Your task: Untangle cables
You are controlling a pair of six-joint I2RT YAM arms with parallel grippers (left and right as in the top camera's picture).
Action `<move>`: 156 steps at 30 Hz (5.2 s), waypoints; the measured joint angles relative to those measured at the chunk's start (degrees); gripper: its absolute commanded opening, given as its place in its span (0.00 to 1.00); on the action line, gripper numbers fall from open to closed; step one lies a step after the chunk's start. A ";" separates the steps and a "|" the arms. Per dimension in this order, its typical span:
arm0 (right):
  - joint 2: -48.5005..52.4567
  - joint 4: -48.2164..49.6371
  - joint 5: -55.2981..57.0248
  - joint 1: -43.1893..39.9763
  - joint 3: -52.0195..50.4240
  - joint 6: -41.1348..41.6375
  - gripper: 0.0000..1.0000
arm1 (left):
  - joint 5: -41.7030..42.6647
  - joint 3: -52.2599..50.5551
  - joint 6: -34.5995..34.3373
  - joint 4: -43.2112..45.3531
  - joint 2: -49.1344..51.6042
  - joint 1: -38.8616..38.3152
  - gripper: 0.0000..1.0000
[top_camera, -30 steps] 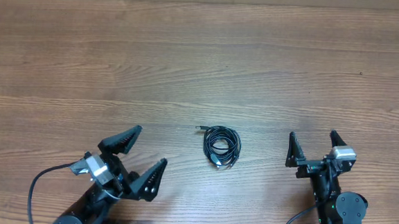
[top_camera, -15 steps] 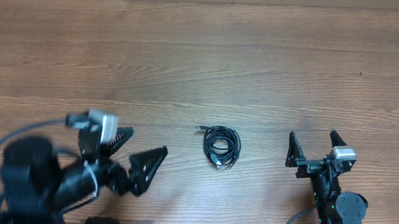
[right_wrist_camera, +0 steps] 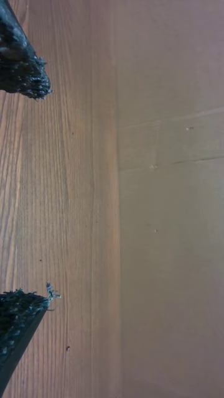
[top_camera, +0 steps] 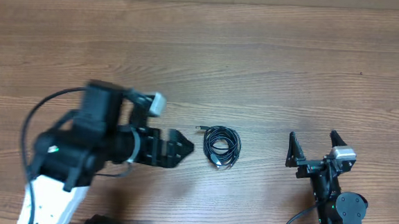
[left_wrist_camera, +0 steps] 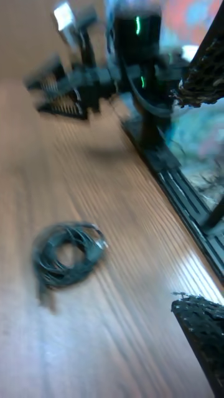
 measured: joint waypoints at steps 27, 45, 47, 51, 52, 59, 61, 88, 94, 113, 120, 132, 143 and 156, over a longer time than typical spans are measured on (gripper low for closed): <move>0.00 0.02 0.00 0.00 0.00 -0.02 1.00 | -23.15 0.09 -13.64 24.74 38.32 -17.11 0.66; 0.00 0.02 0.02 0.00 0.00 -0.02 1.00 | -22.73 0.09 -8.83 26.82 45.64 -17.11 0.22; 0.00 0.00 0.02 0.00 0.00 0.00 1.00 | -22.82 0.09 -8.31 26.88 45.64 -17.11 0.21; 0.00 0.00 0.00 0.00 0.00 0.02 1.00 | -23.28 0.09 -8.22 26.91 45.64 -17.11 0.17; 0.00 0.02 0.04 0.00 0.00 0.00 1.00 | -23.39 0.09 -8.22 26.88 45.64 -17.11 0.17; 0.00 -0.02 0.02 0.00 0.00 0.00 1.00 | -23.61 0.09 -6.51 26.86 45.64 -17.11 0.27; 0.00 0.00 0.02 0.00 0.00 -0.02 1.00 | -23.63 0.09 -5.90 26.77 45.64 -17.11 0.27; 0.00 0.00 0.02 0.00 0.00 0.00 1.00 | -23.80 0.09 -4.57 29.86 45.64 -17.11 0.31; 0.00 0.00 0.02 0.02 0.00 0.00 1.00 | -23.78 0.09 -4.37 29.64 45.64 -17.11 0.26; 0.00 0.00 0.00 0.00 0.00 0.00 1.00 | -24.30 0.09 -3.34 29.94 45.64 -17.03 0.04; 0.00 0.00 0.02 0.00 0.00 0.00 1.00 | -24.90 0.09 -2.91 28.11 45.66 -15.69 0.50; 0.00 -0.02 0.02 0.02 0.00 -0.02 1.00 | -17.49 0.09 -1.09 27.74 45.66 -15.63 0.38; 0.00 0.02 0.02 0.00 0.00 0.00 1.00 | -18.51 -1.44 -0.37 32.37 45.66 -15.63 0.28; 0.00 0.00 0.02 0.02 0.00 -0.02 1.00 | -17.18 -3.74 -0.35 32.28 45.66 -15.63 0.04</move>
